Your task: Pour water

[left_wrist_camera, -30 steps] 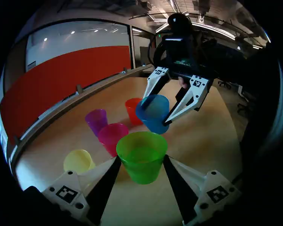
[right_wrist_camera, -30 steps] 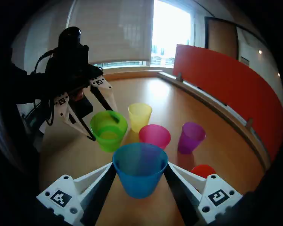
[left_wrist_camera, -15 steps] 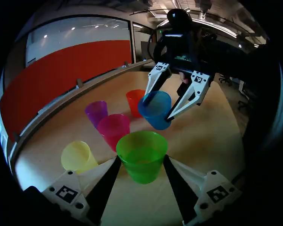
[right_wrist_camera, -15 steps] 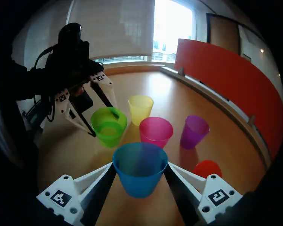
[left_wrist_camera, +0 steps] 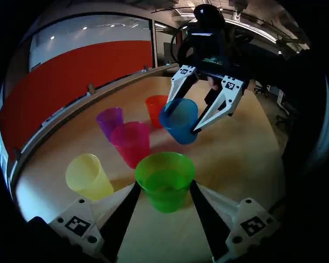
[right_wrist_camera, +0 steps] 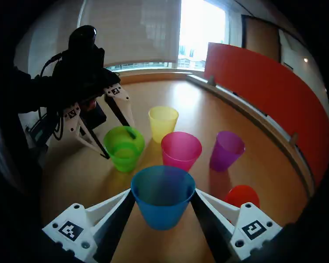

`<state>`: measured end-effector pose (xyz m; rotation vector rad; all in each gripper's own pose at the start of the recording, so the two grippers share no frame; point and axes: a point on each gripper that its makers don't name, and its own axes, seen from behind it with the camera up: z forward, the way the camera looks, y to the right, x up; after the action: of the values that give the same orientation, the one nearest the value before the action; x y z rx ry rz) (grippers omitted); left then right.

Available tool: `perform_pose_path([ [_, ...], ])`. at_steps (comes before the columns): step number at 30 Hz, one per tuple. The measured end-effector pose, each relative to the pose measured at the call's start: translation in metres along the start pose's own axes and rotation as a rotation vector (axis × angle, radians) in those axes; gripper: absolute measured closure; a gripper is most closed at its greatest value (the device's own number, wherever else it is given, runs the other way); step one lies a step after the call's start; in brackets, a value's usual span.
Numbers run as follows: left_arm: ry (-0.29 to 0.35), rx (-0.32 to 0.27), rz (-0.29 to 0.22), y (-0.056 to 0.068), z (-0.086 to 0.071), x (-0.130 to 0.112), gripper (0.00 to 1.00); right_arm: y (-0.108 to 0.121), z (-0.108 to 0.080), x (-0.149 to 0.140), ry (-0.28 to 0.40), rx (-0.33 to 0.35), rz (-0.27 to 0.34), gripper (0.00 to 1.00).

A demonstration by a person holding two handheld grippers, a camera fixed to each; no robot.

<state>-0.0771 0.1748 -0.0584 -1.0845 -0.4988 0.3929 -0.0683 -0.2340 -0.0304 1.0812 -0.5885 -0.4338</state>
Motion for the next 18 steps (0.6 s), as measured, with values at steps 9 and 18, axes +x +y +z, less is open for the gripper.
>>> perform_pose_path([
  [9, -0.007, -0.009, -0.011, -0.0001, -0.0009, -0.0044, 0.19, -0.0013, 0.0041, -0.0014, -0.003, 0.005, 0.001, 0.10],
  [18, -0.015, -0.011, -0.016, -0.0004, -0.0024, -0.0087, 0.19, -0.0036, 0.0082, -0.0026, -0.009, 0.009, 0.005, 0.10],
])
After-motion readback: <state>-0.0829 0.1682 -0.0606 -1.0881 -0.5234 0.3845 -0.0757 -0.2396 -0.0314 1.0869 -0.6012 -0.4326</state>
